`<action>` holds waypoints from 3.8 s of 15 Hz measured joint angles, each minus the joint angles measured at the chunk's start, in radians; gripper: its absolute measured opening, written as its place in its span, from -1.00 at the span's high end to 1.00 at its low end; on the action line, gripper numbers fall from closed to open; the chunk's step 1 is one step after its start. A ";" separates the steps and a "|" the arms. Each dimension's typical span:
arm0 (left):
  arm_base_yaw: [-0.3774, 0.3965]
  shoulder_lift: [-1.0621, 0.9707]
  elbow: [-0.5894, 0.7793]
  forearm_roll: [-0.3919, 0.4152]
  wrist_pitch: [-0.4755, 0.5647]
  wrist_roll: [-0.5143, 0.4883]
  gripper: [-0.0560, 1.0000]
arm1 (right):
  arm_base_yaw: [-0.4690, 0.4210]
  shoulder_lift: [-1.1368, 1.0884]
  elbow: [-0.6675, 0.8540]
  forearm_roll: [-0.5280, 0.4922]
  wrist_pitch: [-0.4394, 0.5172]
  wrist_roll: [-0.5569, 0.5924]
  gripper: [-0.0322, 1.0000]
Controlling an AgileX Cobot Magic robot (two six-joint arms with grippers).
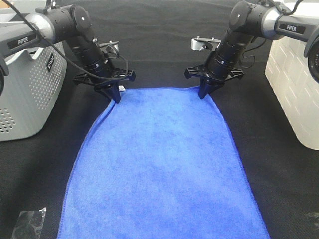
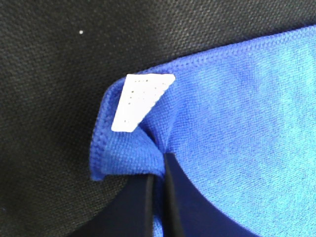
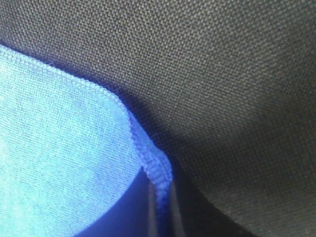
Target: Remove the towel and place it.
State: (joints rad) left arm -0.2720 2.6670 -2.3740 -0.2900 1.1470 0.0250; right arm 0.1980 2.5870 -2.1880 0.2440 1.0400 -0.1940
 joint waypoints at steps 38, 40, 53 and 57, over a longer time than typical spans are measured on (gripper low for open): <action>-0.005 0.139 -0.115 0.140 -0.731 0.199 0.87 | -0.004 0.099 -0.004 -0.094 -0.840 -0.156 0.88; -0.005 0.149 -0.115 0.140 -0.738 0.199 0.87 | -0.011 0.106 -0.004 -0.080 -0.839 -0.156 0.88; -0.005 0.151 -0.115 0.163 -0.735 0.160 -0.71 | -0.038 0.083 -0.004 -0.001 -0.707 -0.122 -0.45; -0.005 0.100 -0.115 0.167 -0.561 0.158 -0.78 | -0.045 -0.006 -0.004 -0.011 -0.560 -0.122 -0.46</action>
State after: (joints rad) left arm -0.2770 2.7670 -2.4890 -0.1230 0.5860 0.1830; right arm 0.1530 2.5810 -2.1920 0.2330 0.4800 -0.3160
